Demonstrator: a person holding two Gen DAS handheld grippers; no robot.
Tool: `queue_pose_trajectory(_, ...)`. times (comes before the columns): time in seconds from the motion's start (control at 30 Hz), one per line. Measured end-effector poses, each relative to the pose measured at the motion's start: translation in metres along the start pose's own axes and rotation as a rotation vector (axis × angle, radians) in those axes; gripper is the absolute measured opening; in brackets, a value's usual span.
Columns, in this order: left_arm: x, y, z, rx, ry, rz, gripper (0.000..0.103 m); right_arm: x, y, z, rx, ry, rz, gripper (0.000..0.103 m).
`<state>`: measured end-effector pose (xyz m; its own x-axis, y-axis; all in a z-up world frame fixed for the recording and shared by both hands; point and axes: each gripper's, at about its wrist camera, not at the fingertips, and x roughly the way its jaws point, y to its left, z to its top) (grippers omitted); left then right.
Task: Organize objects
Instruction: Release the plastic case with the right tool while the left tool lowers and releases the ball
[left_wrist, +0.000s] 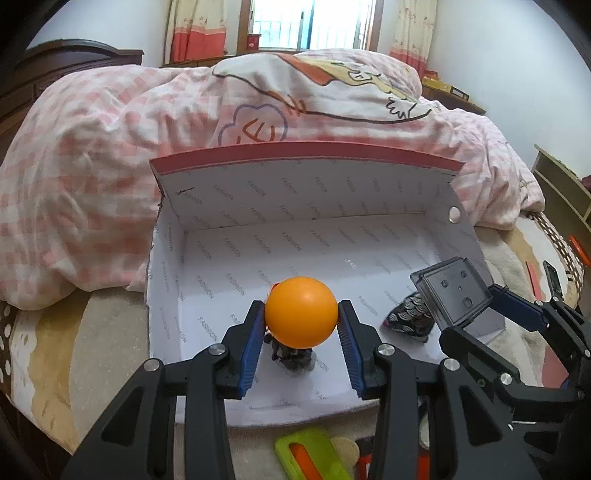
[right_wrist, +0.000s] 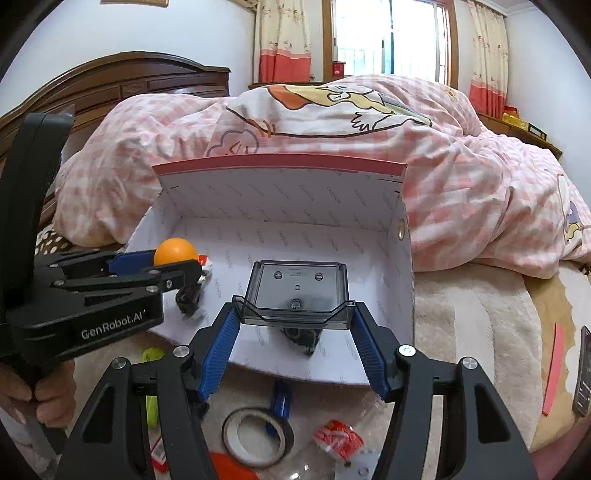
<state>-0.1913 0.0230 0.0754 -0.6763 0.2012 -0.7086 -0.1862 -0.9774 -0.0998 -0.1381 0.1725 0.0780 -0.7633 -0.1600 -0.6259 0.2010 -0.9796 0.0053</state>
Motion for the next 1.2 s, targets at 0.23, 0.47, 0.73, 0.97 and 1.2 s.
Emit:
queue_pose_trajectory(0.23,0.013,0.0,0.001,0.02,-0.018,0.038,0.039,0.019,0.004,0.001,0.004,-0.002,-0.03,0.063)
queue_pose_trajectory(0.47,0.035,0.007,-0.002,-0.037,0.052,0.015,0.045,0.03,0.006,-0.005,-0.017,0.013,-0.022,0.063)
queue_pose_trajectory(0.73,0.037,0.017,-0.004,-0.1,0.072,-0.01,0.046,0.032,0.013,-0.012,-0.046,0.005,-0.029,0.064)
queue_pose_trajectory(0.97,0.016,0.005,-0.003,-0.04,0.022,-0.006,0.052,0.015,0.007,-0.008,0.002,-0.062,-0.009,0.072)
queue_pose_trajectory(1.2,-0.002,0.0,-0.003,-0.006,-0.012,0.013,0.056,-0.001,0.008,-0.008,0.013,-0.071,0.007,0.072)
